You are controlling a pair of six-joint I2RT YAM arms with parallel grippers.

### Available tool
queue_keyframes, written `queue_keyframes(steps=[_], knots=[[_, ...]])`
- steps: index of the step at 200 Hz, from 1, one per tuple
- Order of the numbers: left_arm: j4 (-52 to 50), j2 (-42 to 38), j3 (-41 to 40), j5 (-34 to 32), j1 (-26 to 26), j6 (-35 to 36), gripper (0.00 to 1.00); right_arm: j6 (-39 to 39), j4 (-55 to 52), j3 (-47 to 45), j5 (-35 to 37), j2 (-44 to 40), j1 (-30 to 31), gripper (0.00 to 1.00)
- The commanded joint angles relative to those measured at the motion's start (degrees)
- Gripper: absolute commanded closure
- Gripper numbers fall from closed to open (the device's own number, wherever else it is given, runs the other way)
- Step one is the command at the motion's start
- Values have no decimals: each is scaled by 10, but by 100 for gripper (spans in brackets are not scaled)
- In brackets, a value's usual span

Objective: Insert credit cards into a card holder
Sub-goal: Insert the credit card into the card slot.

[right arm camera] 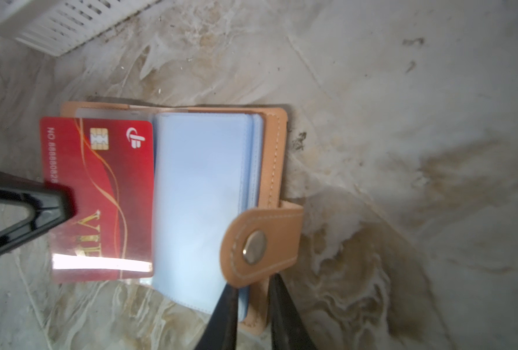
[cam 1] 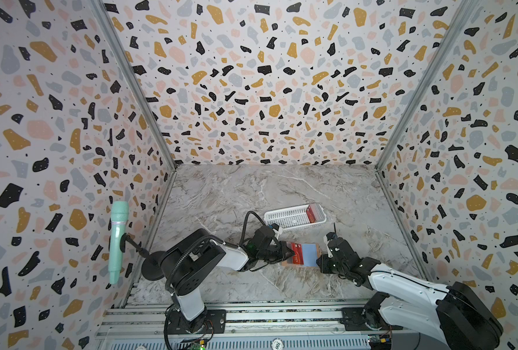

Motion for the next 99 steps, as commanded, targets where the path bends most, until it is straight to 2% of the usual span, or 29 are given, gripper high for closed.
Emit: queue_keyframes(steps=[1,99], knots=[[-10,13,12,15,2,13,100,-7,-13,4,7,5,-2,78],[-3,35,27,41,2,18,100,-5,-28,4,24,16,-2,78]])
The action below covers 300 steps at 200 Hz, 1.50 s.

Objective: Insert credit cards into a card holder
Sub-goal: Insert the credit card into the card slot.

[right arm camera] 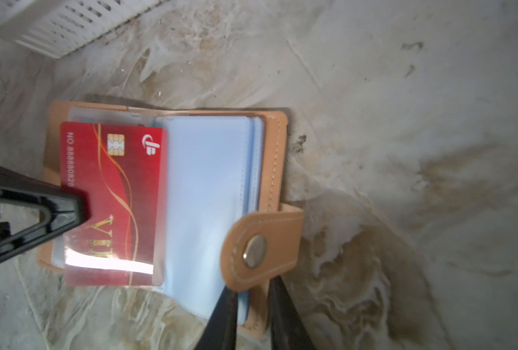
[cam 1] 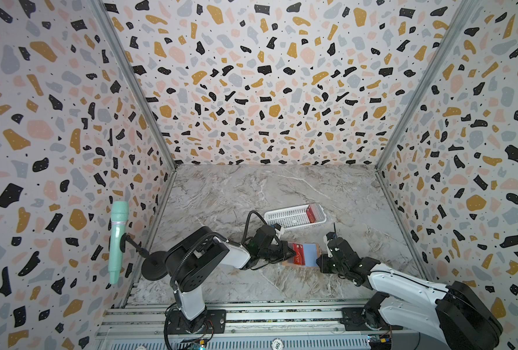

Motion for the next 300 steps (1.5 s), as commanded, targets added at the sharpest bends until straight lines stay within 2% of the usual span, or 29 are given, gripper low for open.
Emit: queue_keyframes(steps=[1,62,86,127,159,198,300], knots=[[-8,14,14,15,-1,14,100,-5,-32,4,18,12,-2,78],[-59,25,41,0,-1,34,100,-6,-36,4,20,12,-2,78],[-118,24,63,-19,-1,59,95,-4,-39,2,22,8,-1,78],[-250,6,100,-74,-1,115,80,2,-44,1,25,10,-1,79],[-331,-11,123,-119,0,144,76,2,-47,2,28,9,-1,79],[-328,-11,128,-108,-2,144,70,1,-45,3,28,12,0,79],[-301,18,147,-64,-16,131,69,0,-39,8,27,22,5,80]])
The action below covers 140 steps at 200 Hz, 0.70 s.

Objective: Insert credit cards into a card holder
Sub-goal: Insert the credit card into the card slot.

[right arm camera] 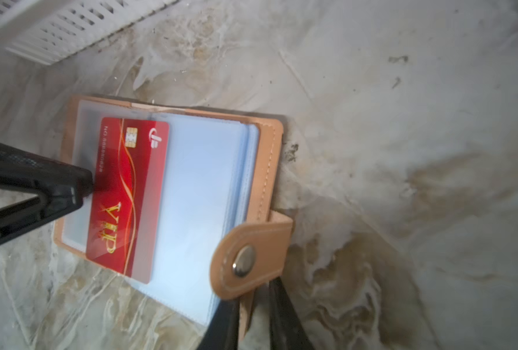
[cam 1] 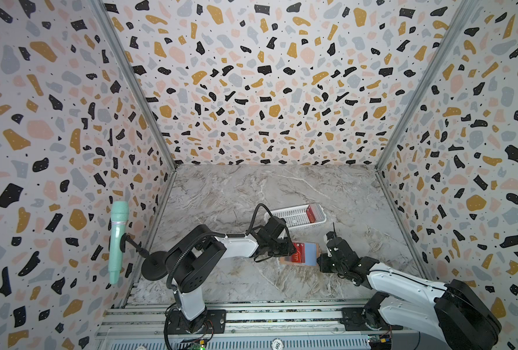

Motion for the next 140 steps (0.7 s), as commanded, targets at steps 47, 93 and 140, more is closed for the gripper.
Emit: queue_keyframes(steps=[47,93,140], knots=[[17,27,11,30,-13,-20,69,-1,-33,5,5,21,4,80],[32,34,18,30,-17,-27,69,-2,-31,8,5,25,6,80],[35,46,36,28,-20,-29,70,0,-28,6,6,27,7,80]])
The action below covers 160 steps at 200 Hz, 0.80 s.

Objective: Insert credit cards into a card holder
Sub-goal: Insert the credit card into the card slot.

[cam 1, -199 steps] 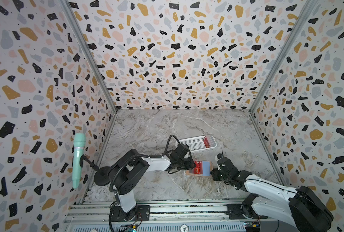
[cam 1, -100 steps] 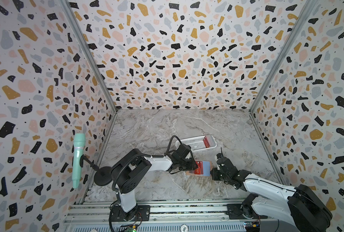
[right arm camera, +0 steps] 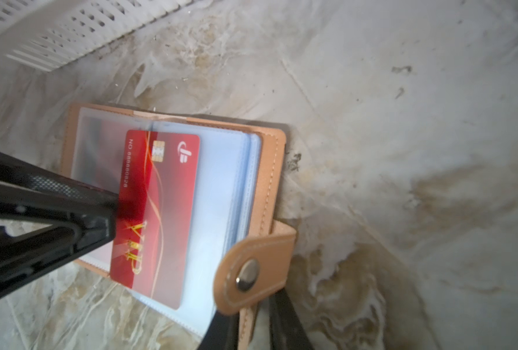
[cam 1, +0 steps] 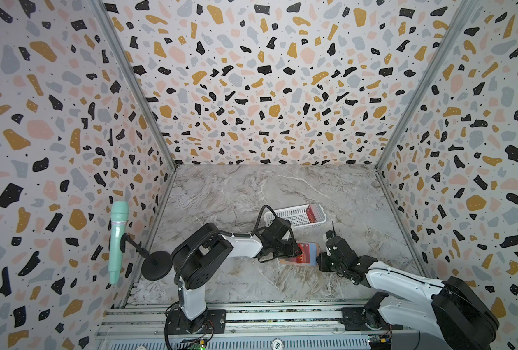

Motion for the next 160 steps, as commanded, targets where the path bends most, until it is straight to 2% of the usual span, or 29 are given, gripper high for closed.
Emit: queue_keyframes(steps=[1,128,133,160], knots=[[0,12,16,2,-3,-4,70,0,-39,0,5,13,3,80],[33,24,28,16,-24,-11,72,4,-27,-3,4,20,5,81],[36,26,29,18,-25,-29,73,4,-27,-3,5,21,5,81],[40,27,30,19,-28,-32,73,4,-27,-3,5,21,5,81]])
